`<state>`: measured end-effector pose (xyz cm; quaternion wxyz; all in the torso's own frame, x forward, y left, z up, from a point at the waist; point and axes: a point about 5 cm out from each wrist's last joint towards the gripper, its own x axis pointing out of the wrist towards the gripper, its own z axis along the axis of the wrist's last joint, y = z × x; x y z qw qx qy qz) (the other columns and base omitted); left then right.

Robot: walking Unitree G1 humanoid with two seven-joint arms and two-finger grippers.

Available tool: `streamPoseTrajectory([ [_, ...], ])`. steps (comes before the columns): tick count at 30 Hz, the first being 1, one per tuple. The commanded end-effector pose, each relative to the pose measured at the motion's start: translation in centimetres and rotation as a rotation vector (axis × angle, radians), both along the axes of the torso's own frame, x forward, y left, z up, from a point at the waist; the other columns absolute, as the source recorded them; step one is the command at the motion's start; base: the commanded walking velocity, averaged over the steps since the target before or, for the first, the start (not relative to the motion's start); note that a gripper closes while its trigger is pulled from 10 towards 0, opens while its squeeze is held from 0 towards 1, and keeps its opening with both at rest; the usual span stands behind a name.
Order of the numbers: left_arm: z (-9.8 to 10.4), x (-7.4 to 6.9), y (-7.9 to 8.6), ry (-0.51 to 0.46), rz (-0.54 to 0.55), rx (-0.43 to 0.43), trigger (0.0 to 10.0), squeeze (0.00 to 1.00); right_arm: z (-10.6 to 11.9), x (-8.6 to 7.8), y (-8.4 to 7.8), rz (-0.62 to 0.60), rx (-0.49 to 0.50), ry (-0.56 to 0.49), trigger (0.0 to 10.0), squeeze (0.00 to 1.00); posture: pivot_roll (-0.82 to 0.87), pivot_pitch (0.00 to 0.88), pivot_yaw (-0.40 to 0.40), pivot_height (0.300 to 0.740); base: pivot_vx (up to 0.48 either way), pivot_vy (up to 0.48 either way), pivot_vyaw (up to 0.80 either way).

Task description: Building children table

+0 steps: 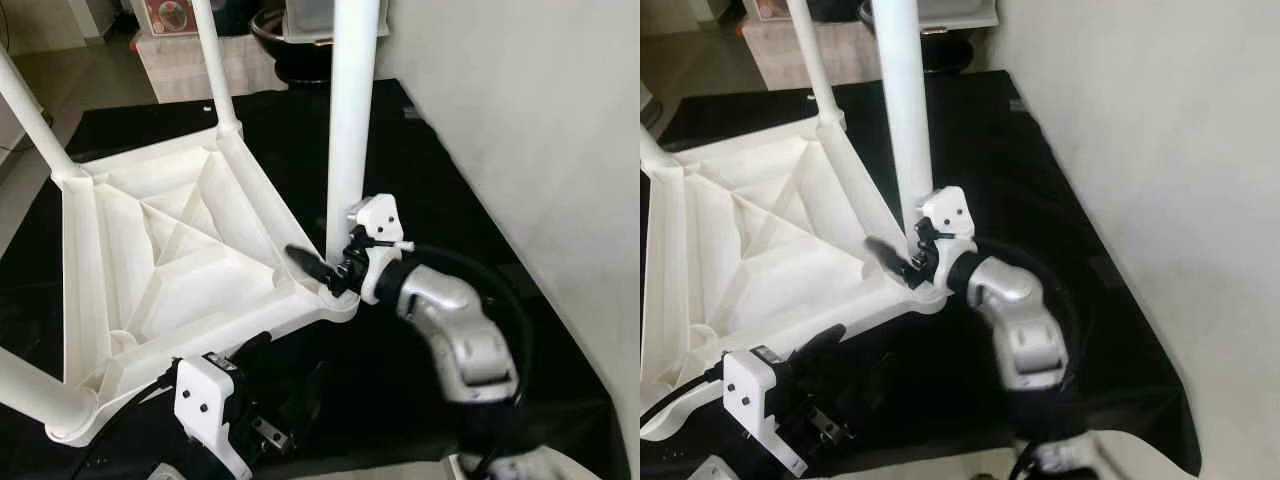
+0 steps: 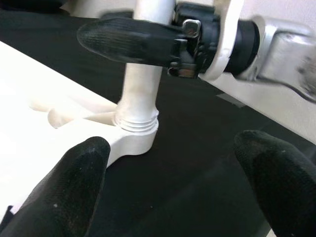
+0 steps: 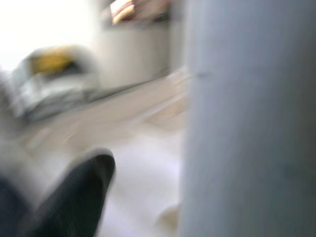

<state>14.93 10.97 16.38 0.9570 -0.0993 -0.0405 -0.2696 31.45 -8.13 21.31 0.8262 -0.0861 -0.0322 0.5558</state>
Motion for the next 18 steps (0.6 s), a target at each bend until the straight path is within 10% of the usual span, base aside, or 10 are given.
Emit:
streamPoseTrajectory([
  [1, -0.4, -0.1, -0.1, 0.023, 0.004, 0.001, 10.0, 0.00, -0.4, -0.4, 1.5, 0.193, -0.041, -0.012, 10.0, 1.00, 0.04, 0.131, -0.003, 0.740, 0.000, 0.000, 0.00],
  [2, -0.4, -0.1, -0.1, 0.023, 0.004, 0.001, 10.0, 0.00, -0.4, -0.4, 1.5, 0.193, -0.041, -0.012, 10.0, 1.00, 0.04, 0.131, -0.003, 0.740, 0.000, 0.000, 0.00],
  [3, -0.4, -0.1, -0.1, 0.024, 0.006, 0.000, 10.0, 0.00, -0.2, -0.1, 1.4, 0.253, -0.058, -0.007, 10.0, 0.00, 0.05, 0.136, -0.003, 0.740, 0.000, 0.000, 0.00],
  [18, -0.2, -0.5, -0.1, 0.028, 0.006, 0.002, 10.0, 0.00, 0.8, 2.8, 1.5, 0.451, -0.111, 0.039, 10.0, 0.00, 0.09, 0.153, -0.008, 0.740, 0.000, 0.000, 0.00],
])
